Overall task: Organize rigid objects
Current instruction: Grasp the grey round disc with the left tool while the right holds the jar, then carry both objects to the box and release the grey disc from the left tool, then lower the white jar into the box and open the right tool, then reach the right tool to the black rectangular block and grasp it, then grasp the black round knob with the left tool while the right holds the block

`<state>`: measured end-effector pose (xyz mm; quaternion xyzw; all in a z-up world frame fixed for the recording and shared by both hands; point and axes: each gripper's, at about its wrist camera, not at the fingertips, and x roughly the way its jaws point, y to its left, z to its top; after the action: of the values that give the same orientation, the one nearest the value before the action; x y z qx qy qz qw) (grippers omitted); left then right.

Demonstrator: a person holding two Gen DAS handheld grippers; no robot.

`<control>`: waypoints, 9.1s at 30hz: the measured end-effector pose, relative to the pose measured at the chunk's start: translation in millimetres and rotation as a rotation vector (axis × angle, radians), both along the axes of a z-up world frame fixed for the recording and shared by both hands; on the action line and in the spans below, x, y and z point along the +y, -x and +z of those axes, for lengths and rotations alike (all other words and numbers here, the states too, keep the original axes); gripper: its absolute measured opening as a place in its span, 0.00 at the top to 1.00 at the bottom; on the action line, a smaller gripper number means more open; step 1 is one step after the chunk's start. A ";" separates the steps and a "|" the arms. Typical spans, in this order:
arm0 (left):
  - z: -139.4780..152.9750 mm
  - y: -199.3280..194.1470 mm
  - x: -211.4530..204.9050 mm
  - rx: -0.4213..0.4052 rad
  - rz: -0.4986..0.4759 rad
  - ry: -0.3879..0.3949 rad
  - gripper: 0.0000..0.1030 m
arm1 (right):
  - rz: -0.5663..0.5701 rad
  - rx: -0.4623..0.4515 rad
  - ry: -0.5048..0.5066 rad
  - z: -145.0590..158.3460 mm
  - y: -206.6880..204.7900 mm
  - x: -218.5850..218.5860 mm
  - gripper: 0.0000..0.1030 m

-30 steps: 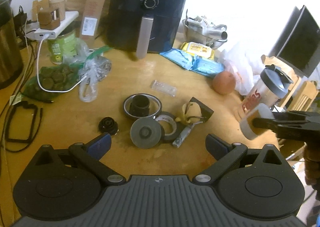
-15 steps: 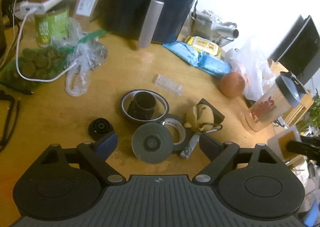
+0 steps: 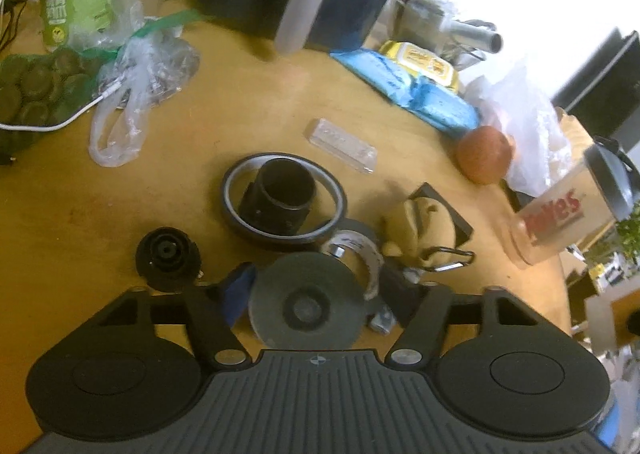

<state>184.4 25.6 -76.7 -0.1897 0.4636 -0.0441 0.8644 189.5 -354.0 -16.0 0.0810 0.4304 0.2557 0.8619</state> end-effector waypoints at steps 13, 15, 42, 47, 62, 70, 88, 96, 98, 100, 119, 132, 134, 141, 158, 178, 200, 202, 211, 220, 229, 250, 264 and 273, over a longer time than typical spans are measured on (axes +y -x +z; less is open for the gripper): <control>10.4 -0.6 5.6 0.034 0.013 -0.019 0.47 | 0.004 0.001 -0.011 -1.0 2.5 1.8 0.45; 16.5 2.0 3.3 0.028 0.005 -0.033 0.47 | 0.009 0.000 -0.012 -0.5 2.1 3.8 0.45; 105.3 74.4 -23.1 -0.107 -0.116 -0.078 0.47 | 0.102 -0.028 -0.048 16.8 22.1 29.0 0.45; 104.7 95.5 -33.4 -0.093 -0.173 -0.069 0.47 | 0.133 -0.021 -0.060 16.5 34.3 33.1 0.45; 75.6 124.2 -84.2 0.037 -0.472 -0.311 0.47 | 0.185 0.023 -0.058 9.6 67.7 37.4 0.45; 41.2 124.9 -104.7 0.120 -0.529 -0.521 0.47 | 0.207 0.044 -0.027 0.3 83.0 42.2 0.45; 88.5 169.1 -46.9 0.010 -0.199 -0.298 0.46 | 0.189 0.027 0.062 -25.5 91.6 52.2 0.45; 81.6 184.1 -29.8 0.044 -0.125 -0.254 0.46 | 0.199 -0.023 0.140 -33.0 82.8 68.1 0.44; 79.4 186.6 -26.9 0.050 -0.115 -0.244 0.46 | 0.208 -0.046 0.158 -32.0 83.1 71.5 0.37; 78.0 188.9 -25.4 0.053 -0.108 -0.239 0.46 | 0.210 -0.060 0.158 -28.4 84.6 73.1 0.25; 83.2 191.0 -18.7 0.015 -0.088 -0.237 0.46 | 0.071 -0.015 0.171 -8.7 83.6 61.9 0.00; 87.0 181.3 -25.0 0.003 -0.079 -0.243 0.46 | -0.026 -0.032 0.141 -5.8 66.4 41.0 0.00; 88.2 179.5 -26.3 0.003 -0.079 -0.245 0.46 | -0.025 -0.045 0.153 -5.5 58.6 39.4 0.00; 90.2 171.2 -29.7 0.009 -0.061 -0.250 0.46 | 0.067 -0.017 0.184 -10.7 30.3 41.1 0.00; 92.5 152.3 -28.5 0.039 0.034 -0.250 0.46 | 0.225 -0.062 0.187 -23.5 -32.7 67.2 0.01; 92.6 156.8 -3.6 0.095 0.185 -0.254 0.46 | 0.256 -0.031 0.223 -78.5 -103.8 111.0 0.49; 91.9 158.2 3.1 0.118 0.232 -0.256 0.46 | 0.262 0.001 0.257 -96.4 -122.8 121.7 0.83; 92.0 154.9 1.3 0.112 0.223 -0.254 0.46 | 0.242 0.018 0.263 -94.9 -118.4 115.2 0.83; 91.7 141.5 -4.3 0.091 0.184 -0.262 0.46 | 0.209 0.069 0.277 -101.2 -106.6 101.0 0.83; 92.0 132.2 -2.8 0.078 0.162 -0.274 0.46 | 0.209 0.055 0.276 -112.0 -112.7 108.3 0.82; 90.7 114.7 2.3 0.061 0.144 -0.291 0.46 | 0.173 0.098 0.232 -113.0 -113.5 101.1 0.83; 48.9 60.4 9.9 0.012 0.037 -0.377 0.46 | 0.090 0.031 0.140 -64.8 -66.4 50.5 0.83; 5.8 16.3 19.6 0.035 -0.028 -0.387 0.46 | 0.020 0.053 0.087 -50.5 -30.0 19.6 0.83; -14.3 -0.4 20.4 0.061 -0.040 -0.393 0.50 | -0.008 0.047 0.067 -43.3 -18.9 1.0 0.83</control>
<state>184.8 46.0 -91.0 -0.0092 0.4927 0.0360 0.8694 208.4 -353.0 -59.3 0.0596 0.4586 0.2359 0.8547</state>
